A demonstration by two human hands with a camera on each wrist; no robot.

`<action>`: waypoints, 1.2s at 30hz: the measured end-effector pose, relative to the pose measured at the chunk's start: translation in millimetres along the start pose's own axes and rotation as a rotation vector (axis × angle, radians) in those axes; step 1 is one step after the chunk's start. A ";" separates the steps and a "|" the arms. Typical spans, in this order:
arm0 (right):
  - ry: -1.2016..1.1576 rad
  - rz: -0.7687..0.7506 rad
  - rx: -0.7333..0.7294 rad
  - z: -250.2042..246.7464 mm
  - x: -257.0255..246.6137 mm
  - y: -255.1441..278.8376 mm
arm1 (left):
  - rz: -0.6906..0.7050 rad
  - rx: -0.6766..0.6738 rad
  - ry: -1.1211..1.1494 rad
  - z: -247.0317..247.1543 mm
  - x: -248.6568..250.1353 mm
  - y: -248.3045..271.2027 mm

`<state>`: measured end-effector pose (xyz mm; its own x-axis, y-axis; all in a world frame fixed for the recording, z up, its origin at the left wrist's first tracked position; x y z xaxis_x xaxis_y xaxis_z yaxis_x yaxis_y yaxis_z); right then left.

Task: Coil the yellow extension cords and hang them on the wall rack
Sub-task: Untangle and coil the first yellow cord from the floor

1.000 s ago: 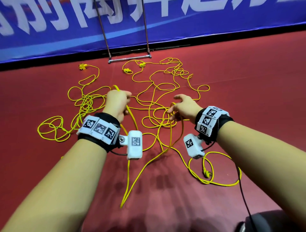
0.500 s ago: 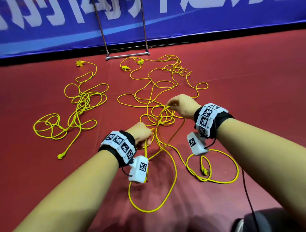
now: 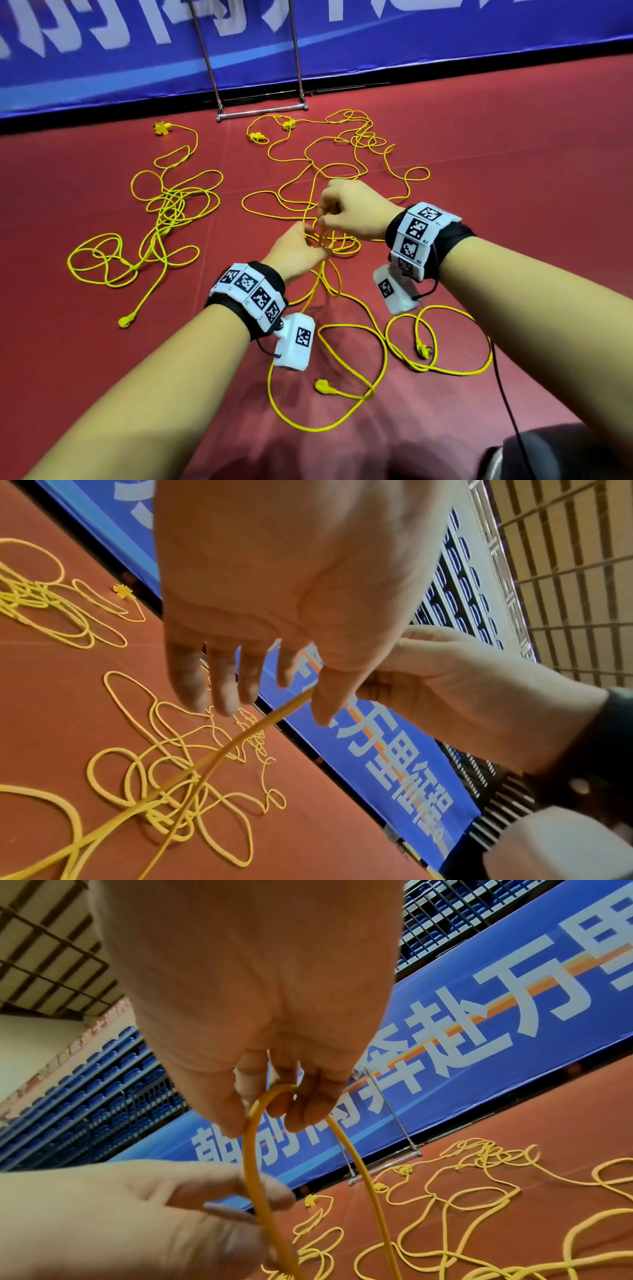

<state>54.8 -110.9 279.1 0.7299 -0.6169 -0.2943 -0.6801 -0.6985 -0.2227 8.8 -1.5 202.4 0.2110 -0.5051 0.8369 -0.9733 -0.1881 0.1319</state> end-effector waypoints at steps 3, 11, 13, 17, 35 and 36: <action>-0.039 -0.058 0.037 -11.7 -13.3 -3.4 | 0.131 -0.025 0.010 -6.0 18.0 1.0; -0.332 0.297 0.251 -12.9 21.1 -6.4 | 0.006 0.084 0.738 -31.8 35.2 6.5; -0.511 0.522 0.068 15.4 43.3 6.3 | -0.021 0.046 0.939 -38.1 41.5 7.2; -1.108 0.814 -0.380 70.4 43.5 44.9 | -0.053 -0.022 1.119 -41.2 61.1 15.3; -1.095 0.356 -0.118 16.6 18.5 7.7 | -0.286 0.142 0.676 -48.8 10.2 -1.9; -1.066 0.303 -0.165 17.0 10.8 6.7 | -0.310 0.057 0.759 -43.1 14.0 -0.2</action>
<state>56.9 -116.0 258.6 0.0504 -0.1988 -0.9787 -0.7444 -0.6608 0.0959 8.1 27.8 236.9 0.3312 0.2800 0.9011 -0.8703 -0.2782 0.4064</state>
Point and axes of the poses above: each hand's wrist, its own y-axis away from the middle knuckle, its own z-axis out of the palm, x = y × z, the point moved 6 cm from there along -y, towards the middle knuckle, and after that the axes turned 9 degrees about y, right-handed, at the moved point
